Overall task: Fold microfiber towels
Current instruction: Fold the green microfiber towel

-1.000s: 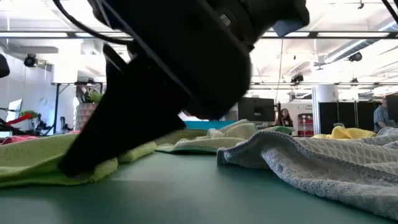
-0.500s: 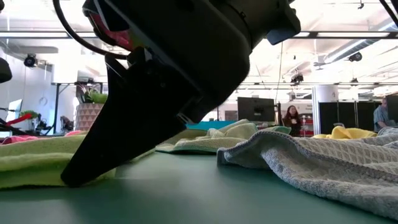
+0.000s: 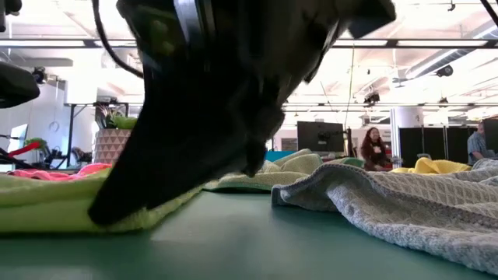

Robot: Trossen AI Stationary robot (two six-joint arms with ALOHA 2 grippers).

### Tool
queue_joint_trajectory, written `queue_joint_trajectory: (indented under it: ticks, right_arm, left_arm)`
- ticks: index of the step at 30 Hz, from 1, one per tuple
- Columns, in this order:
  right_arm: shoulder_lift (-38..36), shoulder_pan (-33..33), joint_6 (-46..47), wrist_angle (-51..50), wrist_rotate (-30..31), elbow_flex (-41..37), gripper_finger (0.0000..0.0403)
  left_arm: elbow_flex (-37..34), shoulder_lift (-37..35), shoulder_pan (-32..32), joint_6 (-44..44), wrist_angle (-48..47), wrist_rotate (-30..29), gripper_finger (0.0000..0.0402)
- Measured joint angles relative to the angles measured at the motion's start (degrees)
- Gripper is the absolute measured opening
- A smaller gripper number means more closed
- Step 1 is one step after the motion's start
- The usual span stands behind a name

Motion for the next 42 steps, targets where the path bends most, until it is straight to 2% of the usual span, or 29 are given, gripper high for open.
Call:
queue_joint_trajectory:
  ticks: [3,10,15,21,30,42]
  right_arm:
    - [-0.9,1.0,5.4,-2.0,0.1,1.1,0.0012]
    - [-0.9,5.4,10.5,-13.6,0.2,10.3,0.0012]
    - [-0.8,8.1,14.8,-19.3,2.0,15.6,0.0012]
    - [-0.7,10.4,18.9,-20.7,4.3,17.8,0.0011]
    - [-0.7,8.3,18.8,-20.6,9.5,15.6,0.0011]
    - [-0.7,1.3,16.7,-23.8,9.7,13.3,0.0011]
  left_arm:
    - [0.8,-1.7,0.0,0.0,0.6,1.9,0.0002]
    - [1.7,-5.1,-0.2,-0.7,15.2,16.0,0.0002]
    - [1.6,-6.2,-0.8,-7.1,22.1,17.6,0.0002]
    - [4.7,-6.5,-1.7,-9.7,22.2,18.1,0.0002]
    - [6.5,-6.6,-1.0,-9.6,8.0,16.1,0.0001]
    - [6.4,-6.6,4.3,-9.2,-6.7,14.8,0.0001]
